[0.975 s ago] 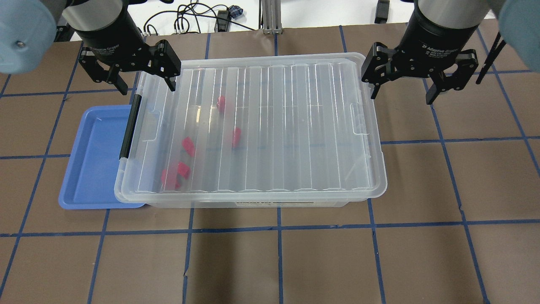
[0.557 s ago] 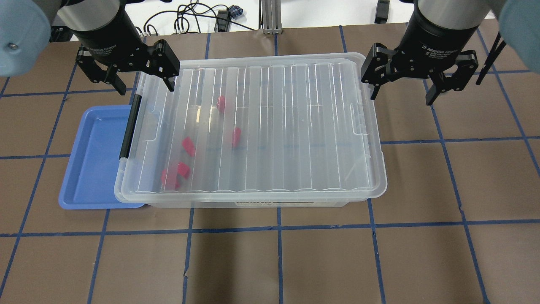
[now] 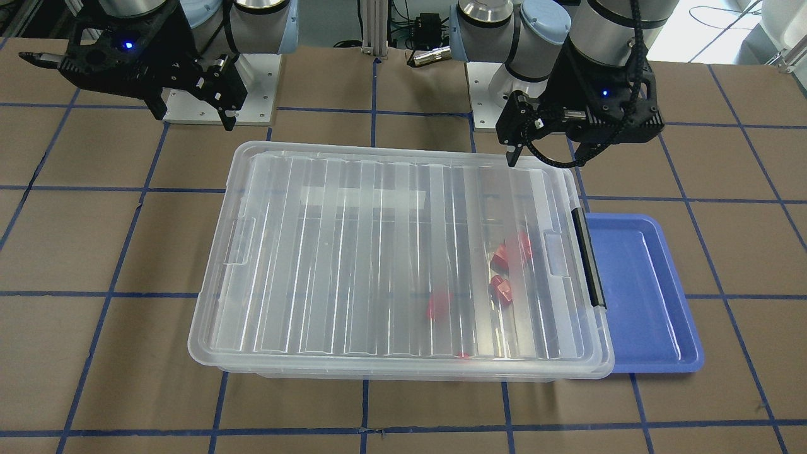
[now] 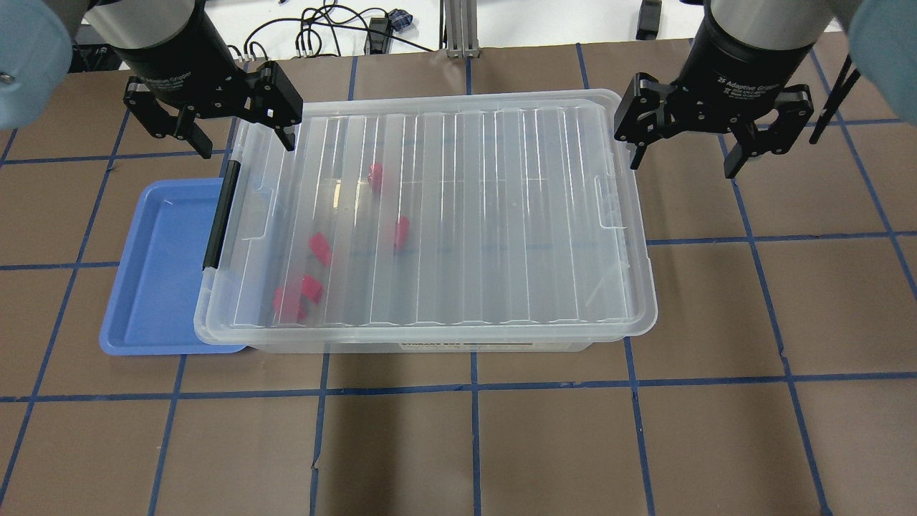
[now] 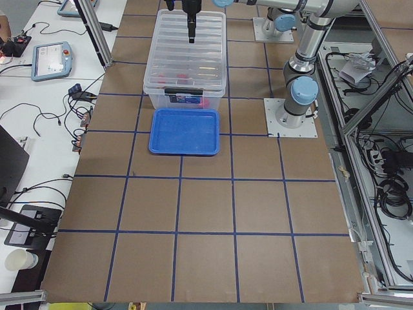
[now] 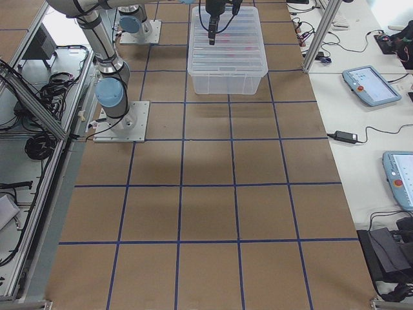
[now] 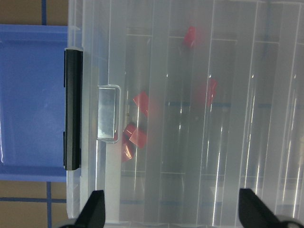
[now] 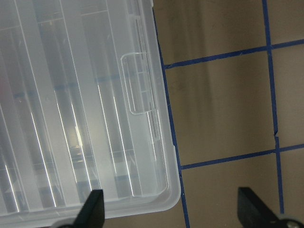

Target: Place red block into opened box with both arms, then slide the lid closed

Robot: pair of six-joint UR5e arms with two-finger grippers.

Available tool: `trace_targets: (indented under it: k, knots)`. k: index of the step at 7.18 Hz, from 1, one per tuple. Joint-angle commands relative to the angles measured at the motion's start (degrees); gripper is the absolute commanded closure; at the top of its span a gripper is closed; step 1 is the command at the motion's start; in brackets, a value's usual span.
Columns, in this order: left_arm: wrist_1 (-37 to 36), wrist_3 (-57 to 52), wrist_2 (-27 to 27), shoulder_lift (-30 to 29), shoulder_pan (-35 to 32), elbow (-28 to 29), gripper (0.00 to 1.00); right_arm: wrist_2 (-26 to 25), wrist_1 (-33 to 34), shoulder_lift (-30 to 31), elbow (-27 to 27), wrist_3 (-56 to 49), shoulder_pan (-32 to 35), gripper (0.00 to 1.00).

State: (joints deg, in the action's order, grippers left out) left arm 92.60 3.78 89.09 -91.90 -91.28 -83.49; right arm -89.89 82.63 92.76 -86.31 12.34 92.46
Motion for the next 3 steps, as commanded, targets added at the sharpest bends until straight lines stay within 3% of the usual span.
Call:
trace_targets:
  k: [1,3]
  knots:
    - [0.04,0.0,-0.15,0.66,0.05,0.08,0.0,-0.02,0.07,-0.04,0.0,-0.04,0.0,0.0]
    - [-0.22,-0.09,0.2,0.31,0.22,-2.54,0.0,-0.02,-0.02,-0.04,0.0,-0.04,0.0,0.0]
